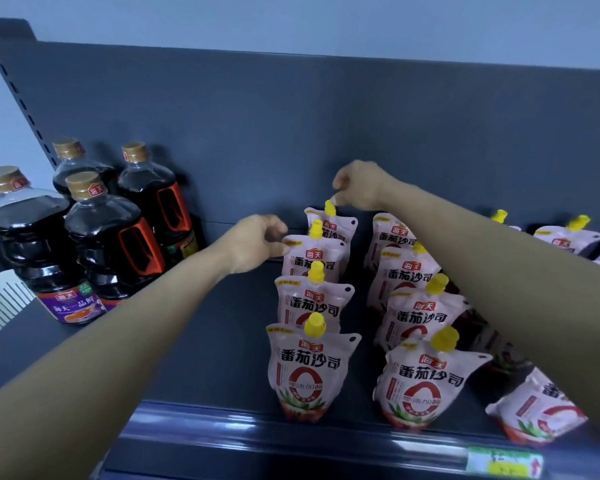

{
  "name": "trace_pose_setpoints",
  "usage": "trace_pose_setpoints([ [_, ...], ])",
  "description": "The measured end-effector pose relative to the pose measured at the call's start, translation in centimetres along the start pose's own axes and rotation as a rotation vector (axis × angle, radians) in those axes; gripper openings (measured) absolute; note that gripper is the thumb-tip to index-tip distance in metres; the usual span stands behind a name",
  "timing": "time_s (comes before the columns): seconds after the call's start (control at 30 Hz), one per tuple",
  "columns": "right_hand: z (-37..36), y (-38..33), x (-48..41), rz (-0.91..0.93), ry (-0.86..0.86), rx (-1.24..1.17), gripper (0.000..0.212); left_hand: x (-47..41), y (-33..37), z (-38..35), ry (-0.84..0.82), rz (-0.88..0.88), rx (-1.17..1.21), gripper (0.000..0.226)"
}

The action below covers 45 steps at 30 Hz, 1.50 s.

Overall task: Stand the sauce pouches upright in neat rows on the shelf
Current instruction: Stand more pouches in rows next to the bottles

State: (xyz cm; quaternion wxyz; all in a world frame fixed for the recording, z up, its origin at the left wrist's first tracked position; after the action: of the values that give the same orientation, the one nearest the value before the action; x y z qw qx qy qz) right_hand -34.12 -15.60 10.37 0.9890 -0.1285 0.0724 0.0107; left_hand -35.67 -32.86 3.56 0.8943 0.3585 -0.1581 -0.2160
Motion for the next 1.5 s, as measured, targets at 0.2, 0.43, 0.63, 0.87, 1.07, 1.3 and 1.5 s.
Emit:
trace_pose_setpoints([
  [0.2, -4.1, 0.8, -0.6, -0.053, -0.217, -0.033, 0.024, -1.8, 0.5, -1.6, -0.025, -0.018, -0.049, 0.011],
  [0.43, -5.2, -0.1, -3.5, 0.054, -0.156, -0.071, 0.027, -2.5, -0.2, -2.0, -0.018, 0.015, -0.021, 0.016],
  [0.63, -5.7, -0.7, -4.7, 0.11, -0.126, -0.098, 0.011, -2.5, -0.3, -1.9, -0.009, 0.02, 0.005, 0.017],
  [0.87, -5.6, -0.1, -3.6, 0.071, -0.099, -0.183, 0.017, -2.4, 0.0, -1.8, -0.003, 0.042, 0.003, 0.03],
  [1.07, -3.3, 0.0, -2.4, 0.037, -0.057, -0.155, 0.045, -1.5, 0.3, -1.7, -0.029, 0.007, 0.001, 0.005],
  [1.3, 0.4, -2.9, 0.6, 0.024, 0.047, -0.11, 0.017, 1.3, 1.4, 2.0, 0.171, -0.062, 0.08, 0.01],
  [1.5, -1.4, -7.4, 4.8, 0.043, -0.297, -0.236, 0.014, 4.7, 2.1, 1.5, -0.011, -0.147, 0.124, 0.01],
])
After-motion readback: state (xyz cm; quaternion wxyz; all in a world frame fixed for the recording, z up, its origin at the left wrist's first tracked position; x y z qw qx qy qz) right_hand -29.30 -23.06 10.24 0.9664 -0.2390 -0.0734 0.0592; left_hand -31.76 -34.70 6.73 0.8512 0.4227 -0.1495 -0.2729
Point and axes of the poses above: each hand's wrist, its own x-axis away from the middle knuckle, its own z-axis out of the back of the hand, y = z × x, the point moved 9 cm from there along -x, towards the middle knuckle, and after that the axes turned 14 degrees about z, right-handed, at the moved point
